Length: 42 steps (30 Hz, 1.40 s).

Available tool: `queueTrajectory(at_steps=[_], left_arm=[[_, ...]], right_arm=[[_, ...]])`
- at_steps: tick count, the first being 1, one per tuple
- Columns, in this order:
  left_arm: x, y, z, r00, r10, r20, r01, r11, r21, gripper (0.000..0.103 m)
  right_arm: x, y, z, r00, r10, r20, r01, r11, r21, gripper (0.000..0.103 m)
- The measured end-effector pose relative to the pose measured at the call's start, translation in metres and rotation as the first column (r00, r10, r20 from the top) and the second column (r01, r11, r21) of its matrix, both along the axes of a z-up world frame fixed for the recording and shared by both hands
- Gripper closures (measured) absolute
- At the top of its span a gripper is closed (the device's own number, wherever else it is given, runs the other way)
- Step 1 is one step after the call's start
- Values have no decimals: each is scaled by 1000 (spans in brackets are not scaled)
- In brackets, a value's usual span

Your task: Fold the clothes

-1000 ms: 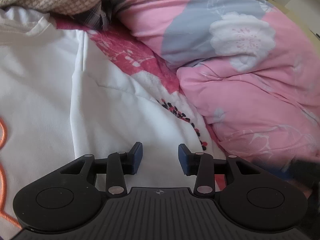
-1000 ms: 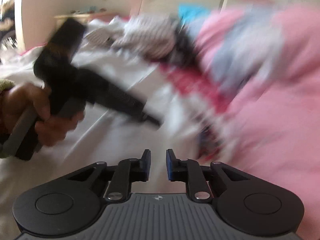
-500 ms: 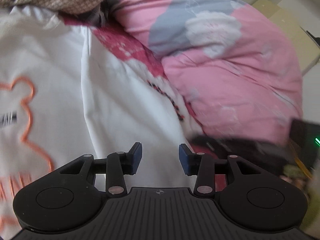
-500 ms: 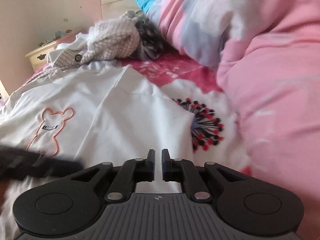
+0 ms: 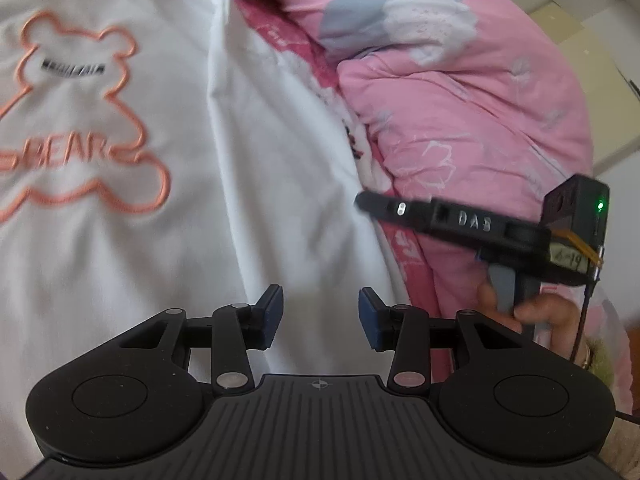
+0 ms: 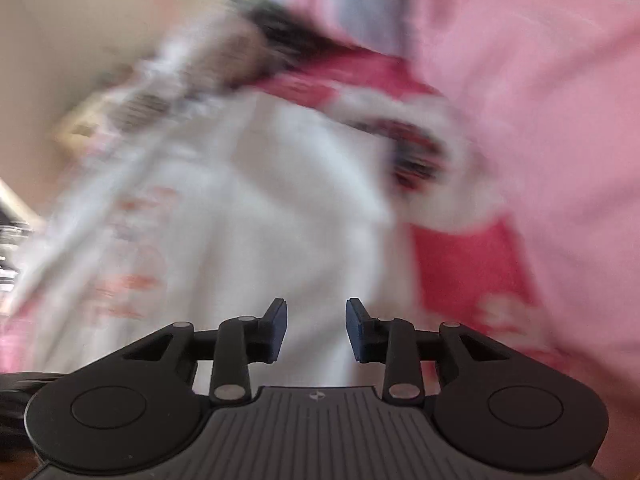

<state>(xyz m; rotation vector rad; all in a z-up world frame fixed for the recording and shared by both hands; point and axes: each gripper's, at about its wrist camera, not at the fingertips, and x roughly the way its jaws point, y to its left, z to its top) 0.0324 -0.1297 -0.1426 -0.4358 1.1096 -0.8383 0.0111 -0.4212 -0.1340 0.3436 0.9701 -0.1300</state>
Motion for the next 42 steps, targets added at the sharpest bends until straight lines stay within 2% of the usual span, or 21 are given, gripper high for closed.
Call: queueTrajectory(at_steps=[2, 4, 7, 9, 11, 13, 14, 18, 20, 24, 30, 32, 33, 36, 39, 41, 42], left_arm=[[-6, 1, 0, 1000, 5, 3, -5, 1000, 9, 61], [-12, 3, 2, 1000, 6, 16, -6, 1000, 21, 61], [-21, 7, 4, 999, -10, 31, 9, 1000, 27, 61], [-27, 8, 3, 999, -32, 26, 31, 999, 32, 61], [-34, 8, 0, 999, -51, 13, 50, 998, 39, 61], [-40, 7, -3, 998, -66, 8, 65, 997, 40, 61], [-43, 7, -4, 997, -75, 7, 74, 996, 39, 60], [-54, 8, -7, 994, -110, -11, 111, 993, 40, 59], [-60, 9, -7, 991, -136, -14, 136, 990, 38, 59], [-71, 6, -9, 981, -191, -44, 193, 981, 33, 59], [-84, -4, -11, 968, -248, -30, 250, 967, 57, 59], [-84, -6, -12, 969, -244, -29, 246, 967, 66, 59], [-85, -6, -12, 970, -243, -27, 245, 967, 69, 60], [-87, -6, -9, 970, -243, -9, 243, 967, 82, 61], [-89, -5, -7, 970, -242, 14, 239, 966, 100, 69], [-89, -3, -7, 972, -234, 29, 229, 967, 107, 81], [-89, -3, -7, 972, -230, 36, 225, 968, 107, 83]], right_arm=[[-15, -20, 8, 995, -91, 27, 89, 993, 80, 71], [-33, -28, 25, 994, -87, 62, 77, 985, 154, 71], [-50, -10, 43, 996, 77, 52, -84, 986, 146, 71], [-58, 7, 37, 979, 205, -20, -199, 965, 169, 71], [-63, 18, 22, 961, 251, -113, -229, 956, 182, 71], [-69, 19, 3, 947, 215, -239, -181, 971, 154, 72], [-75, 15, -1, 948, 179, -263, -144, 979, 146, 72], [-97, 4, 10, 964, 93, -250, -39, 977, 212, 69], [-103, 8, 8, 959, 101, -264, -44, 975, 217, 64], [-104, 16, 3, 941, 137, -310, -57, 965, 255, 64], [-110, 30, 0, 930, 169, -325, -99, 970, 222, 64], [-111, 34, 2, 933, 180, -311, -120, 972, 203, 70], [-112, 36, 3, 934, 188, -303, -131, 972, 197, 80], [-114, 41, 5, 939, 198, -281, -146, 970, 194, 95], [-120, 44, 10, 945, 194, -262, -150, 972, 180, 97], [-123, 44, 15, 951, 185, -248, -142, 973, 182, 97], [-125, 43, 19, 953, 181, -241, -139, 974, 181, 97]])
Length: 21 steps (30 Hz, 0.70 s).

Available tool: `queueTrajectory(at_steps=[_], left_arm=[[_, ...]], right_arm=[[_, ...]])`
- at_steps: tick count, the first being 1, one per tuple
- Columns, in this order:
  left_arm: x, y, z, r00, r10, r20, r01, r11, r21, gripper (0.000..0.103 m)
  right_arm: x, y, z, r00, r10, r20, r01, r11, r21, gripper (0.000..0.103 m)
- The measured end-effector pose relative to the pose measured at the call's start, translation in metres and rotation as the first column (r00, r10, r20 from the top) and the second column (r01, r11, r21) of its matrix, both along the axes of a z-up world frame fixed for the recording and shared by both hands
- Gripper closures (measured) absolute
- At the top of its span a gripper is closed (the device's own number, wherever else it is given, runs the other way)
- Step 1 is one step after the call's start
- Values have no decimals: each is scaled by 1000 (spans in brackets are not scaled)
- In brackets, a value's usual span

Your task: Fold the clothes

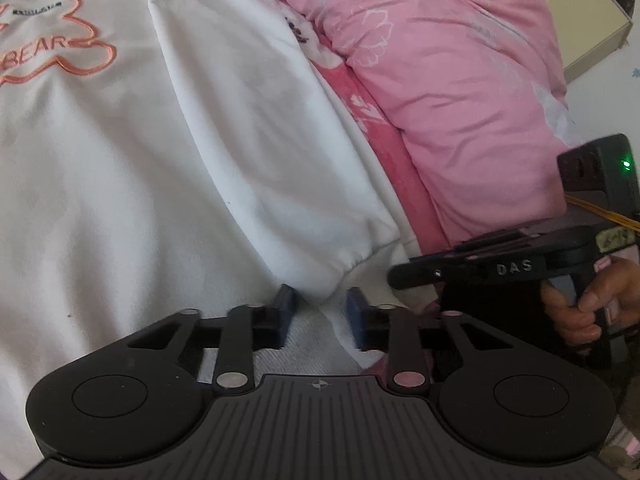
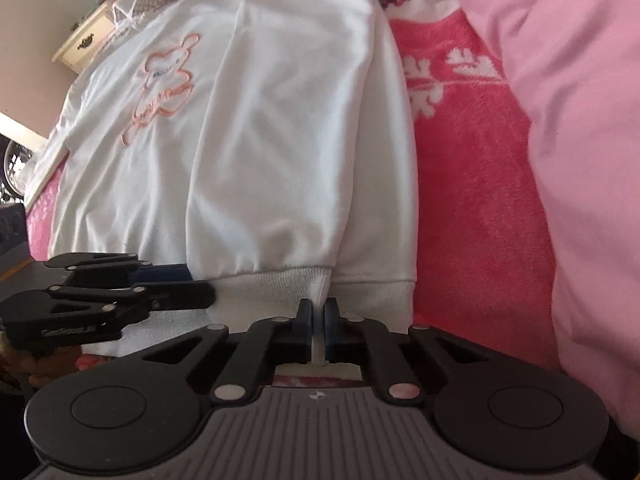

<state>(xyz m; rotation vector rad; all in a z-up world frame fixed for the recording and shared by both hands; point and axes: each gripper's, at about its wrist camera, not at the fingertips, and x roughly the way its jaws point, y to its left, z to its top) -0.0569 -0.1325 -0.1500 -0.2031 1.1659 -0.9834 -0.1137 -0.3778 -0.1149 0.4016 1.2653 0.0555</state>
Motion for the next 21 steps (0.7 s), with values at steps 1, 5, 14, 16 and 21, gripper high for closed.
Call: queueTrajectory(at_steps=[1, 5, 14, 16, 21], left_arm=[[0, 1, 0, 1000, 0, 3, 0, 1000, -6, 87], [0, 2, 5, 1000, -13, -5, 13, 998, -61, 94], [-5, -19, -4, 997, -78, 7, 78, 997, -2, 94], [-4, -18, -7, 997, -73, -4, 73, 997, 5, 93], [1, -7, 1, 998, -62, -22, 62, 998, -8, 82]], right_arm=[[-3, -2, 4, 1000, -3, 7, 3, 1000, -2, 97], [-12, -9, 17, 1000, -5, 24, 5, 1000, -23, 97], [-11, -13, -10, 999, -32, -38, 29, 998, -62, 95], [-9, -8, -9, 999, -9, -39, 6, 996, -89, 92], [-13, -2, 25, 998, 51, 42, -40, 972, -231, 84]])
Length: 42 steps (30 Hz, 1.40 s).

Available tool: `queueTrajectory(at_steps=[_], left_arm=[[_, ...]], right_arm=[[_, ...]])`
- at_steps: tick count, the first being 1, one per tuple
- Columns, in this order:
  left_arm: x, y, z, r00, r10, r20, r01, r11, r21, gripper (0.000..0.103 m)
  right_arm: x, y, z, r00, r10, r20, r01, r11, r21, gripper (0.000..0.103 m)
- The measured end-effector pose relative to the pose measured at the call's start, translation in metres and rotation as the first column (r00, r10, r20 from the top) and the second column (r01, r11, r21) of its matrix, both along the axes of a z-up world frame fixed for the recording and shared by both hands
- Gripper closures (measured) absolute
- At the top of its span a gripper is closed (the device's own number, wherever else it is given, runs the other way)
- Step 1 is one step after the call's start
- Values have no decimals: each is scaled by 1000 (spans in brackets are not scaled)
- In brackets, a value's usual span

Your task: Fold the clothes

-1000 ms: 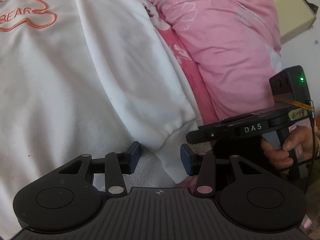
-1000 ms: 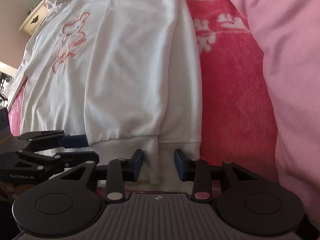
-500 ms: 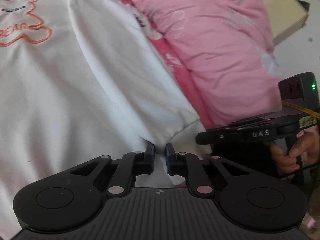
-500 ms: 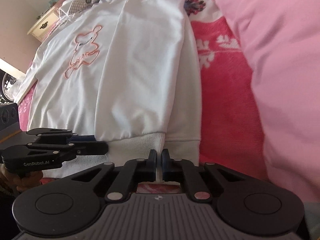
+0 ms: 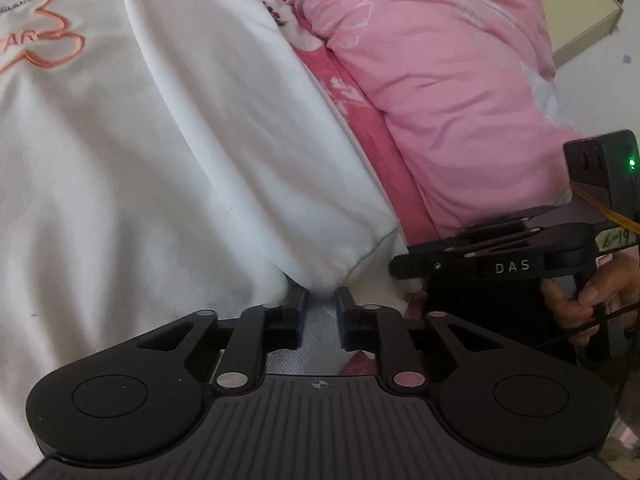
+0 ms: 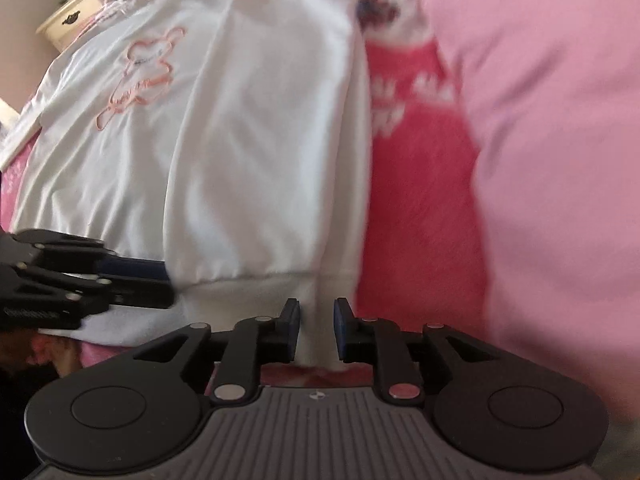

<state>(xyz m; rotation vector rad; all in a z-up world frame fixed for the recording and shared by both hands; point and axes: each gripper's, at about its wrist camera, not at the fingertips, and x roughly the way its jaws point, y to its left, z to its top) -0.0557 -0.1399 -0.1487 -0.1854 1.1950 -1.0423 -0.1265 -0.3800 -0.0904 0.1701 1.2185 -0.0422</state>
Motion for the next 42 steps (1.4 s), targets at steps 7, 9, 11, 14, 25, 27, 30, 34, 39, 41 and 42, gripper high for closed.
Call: queueTrajectory(at_steps=[7, 9, 11, 14, 25, 27, 30, 34, 39, 41, 42], left_arm=[[29, 20, 32, 990, 100, 101, -94, 994, -57, 66], [43, 20, 33, 983, 145, 115, -139, 988, -60, 66], [57, 18, 29, 974, 190, 122, -184, 981, -61, 66], [71, 16, 13, 967, 244, 73, -242, 970, -37, 66], [88, 59, -29, 925, 314, -214, -346, 928, -134, 67], [91, 66, -33, 915, 322, -245, -365, 918, -154, 67], [96, 78, -36, 900, 337, -278, -391, 905, -169, 68], [109, 110, -20, 881, 404, -247, -443, 887, -131, 67], [135, 194, 32, 823, 558, -106, -562, 827, -11, 64], [141, 241, 48, 742, 669, -45, -666, 743, 72, 61], [142, 265, 52, 688, 726, -26, -720, 686, 101, 61]], right_arm=[[45, 13, 35, 933, 78, 352, -62, 996, -58, 64], [82, 22, 32, 915, 96, 393, -83, 995, -51, 64], [126, 28, 23, 907, 88, 413, -97, 995, 1, 64], [188, 38, 12, 906, 59, 420, -93, 994, 63, 80], [369, 51, -59, 929, 11, 371, -35, 998, 57, 95], [381, 53, -74, 934, 28, 355, -49, 998, 49, 96], [376, 53, -70, 929, 32, 368, -57, 997, 58, 95], [348, 52, -32, 913, 20, 408, -113, 972, 205, 93], [323, 97, 1, 911, 152, 382, -303, 876, 374, 92], [324, 125, 3, 904, 199, 379, -370, 807, 460, 89], [325, 141, 2, 901, 217, 377, -393, 776, 493, 88]])
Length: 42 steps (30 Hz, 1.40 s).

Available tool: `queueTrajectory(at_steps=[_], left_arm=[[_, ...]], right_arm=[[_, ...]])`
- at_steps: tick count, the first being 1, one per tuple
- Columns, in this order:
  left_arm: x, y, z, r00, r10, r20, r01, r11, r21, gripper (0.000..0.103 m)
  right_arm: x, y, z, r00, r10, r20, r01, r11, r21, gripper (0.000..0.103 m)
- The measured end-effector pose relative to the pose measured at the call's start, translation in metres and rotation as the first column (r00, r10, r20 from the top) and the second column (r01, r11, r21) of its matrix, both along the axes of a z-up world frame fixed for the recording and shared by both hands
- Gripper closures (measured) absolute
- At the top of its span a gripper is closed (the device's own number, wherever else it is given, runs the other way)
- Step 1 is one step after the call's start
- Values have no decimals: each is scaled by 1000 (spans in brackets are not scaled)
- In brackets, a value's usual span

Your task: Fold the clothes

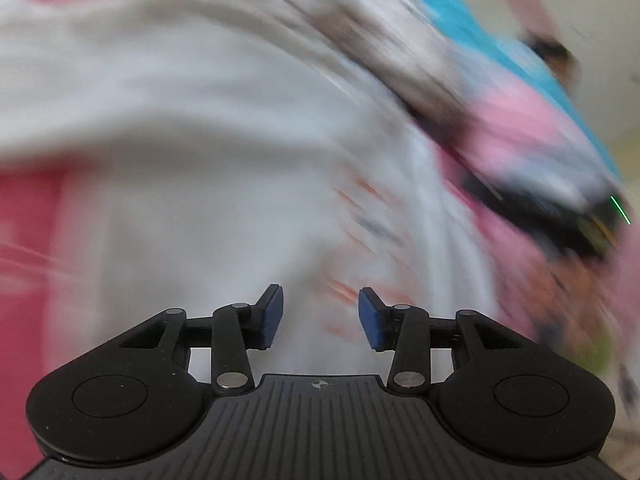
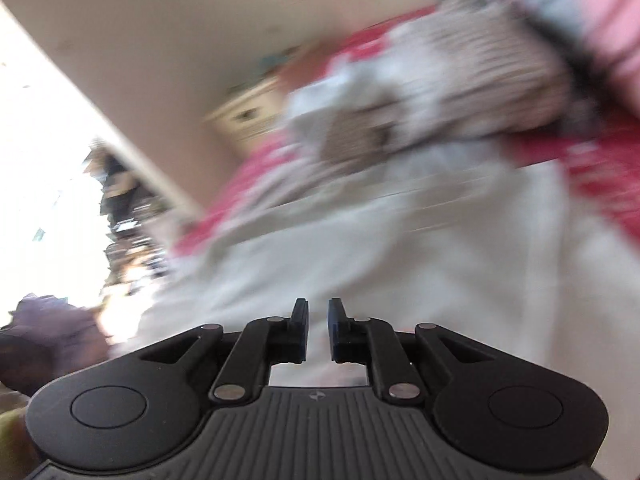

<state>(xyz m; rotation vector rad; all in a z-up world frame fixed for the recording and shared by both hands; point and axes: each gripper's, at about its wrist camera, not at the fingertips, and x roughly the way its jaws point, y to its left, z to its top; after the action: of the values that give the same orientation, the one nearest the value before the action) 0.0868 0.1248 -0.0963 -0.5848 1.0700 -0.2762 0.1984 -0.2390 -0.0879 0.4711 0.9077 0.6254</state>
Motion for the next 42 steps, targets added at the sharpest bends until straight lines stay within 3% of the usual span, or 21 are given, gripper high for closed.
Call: queueTrajectory(at_steps=[2, 4, 5, 7, 9, 12, 18, 19, 21, 23, 28, 31, 34, 37, 39, 42], left_arm=[[0, 50, 5, 984, 176, -2, -175, 982, 70, 60], [-4, 101, 5, 920, 392, -6, -387, 910, 147, 59], [-11, 127, 4, 868, 497, -3, -491, 857, 155, 59], [-25, 174, 1, 730, 683, -9, -674, 723, 147, 57], [-40, 215, -3, 569, 822, -15, -813, 565, 139, 55], [-63, 247, -6, 349, 937, -10, -924, 346, 163, 49], [-81, 290, -25, 185, 979, -81, -971, 194, 139, 45], [-85, 295, -28, 166, 982, -92, -977, 177, 123, 44], [-74, 302, -39, 172, 978, -119, -978, 184, 97, 42], [-68, 306, -46, 170, 976, -135, -978, 184, 96, 42], [-59, 305, -52, 178, 979, -100, -975, 189, 118, 44], [-55, 301, -50, 195, 979, -58, -968, 202, 147, 68], [-56, 299, -44, 231, 973, -2, -959, 228, 170, 89], [-56, 288, -25, 277, 957, 83, -949, 259, 180, 94], [-55, 277, -5, 325, 935, 144, -938, 300, 174, 95], [-51, 244, 36, 461, 844, 276, -888, 436, 148, 95]], right_arm=[[4, 41, -6, 996, 82, -18, -80, 995, 61, 88], [8, 92, -13, 989, 145, -27, -142, 986, 87, 88], [10, 118, -17, 983, 179, -26, -176, 980, 94, 88], [11, 169, -24, 970, 244, -21, -241, 966, 98, 88], [7, 219, -28, 956, 294, 14, -294, 954, 62, 88], [-2, 282, -35, 938, 341, 66, -340, 940, -16, 88], [-3, 341, -63, 930, 357, 85, -349, 932, -97, 88], [-1, 345, -72, 932, 356, 61, -348, 931, -113, 88], [5, 350, -92, 935, 354, -10, -351, 925, -142, 92], [7, 346, -101, 940, 340, -29, -341, 933, -110, 94], [12, 340, -106, 947, 313, -78, -319, 945, -75, 100], [7, 339, -105, 948, 309, -72, -315, 945, -86, 100], [7, 339, -104, 951, 301, -75, -307, 947, -90, 100], [10, 331, -99, 953, 277, -120, -286, 956, -62, 99], [13, 316, -89, 960, 239, -147, -246, 969, -32, 91], [13, 277, -59, 975, 186, -119, -183, 983, 30, 91]])
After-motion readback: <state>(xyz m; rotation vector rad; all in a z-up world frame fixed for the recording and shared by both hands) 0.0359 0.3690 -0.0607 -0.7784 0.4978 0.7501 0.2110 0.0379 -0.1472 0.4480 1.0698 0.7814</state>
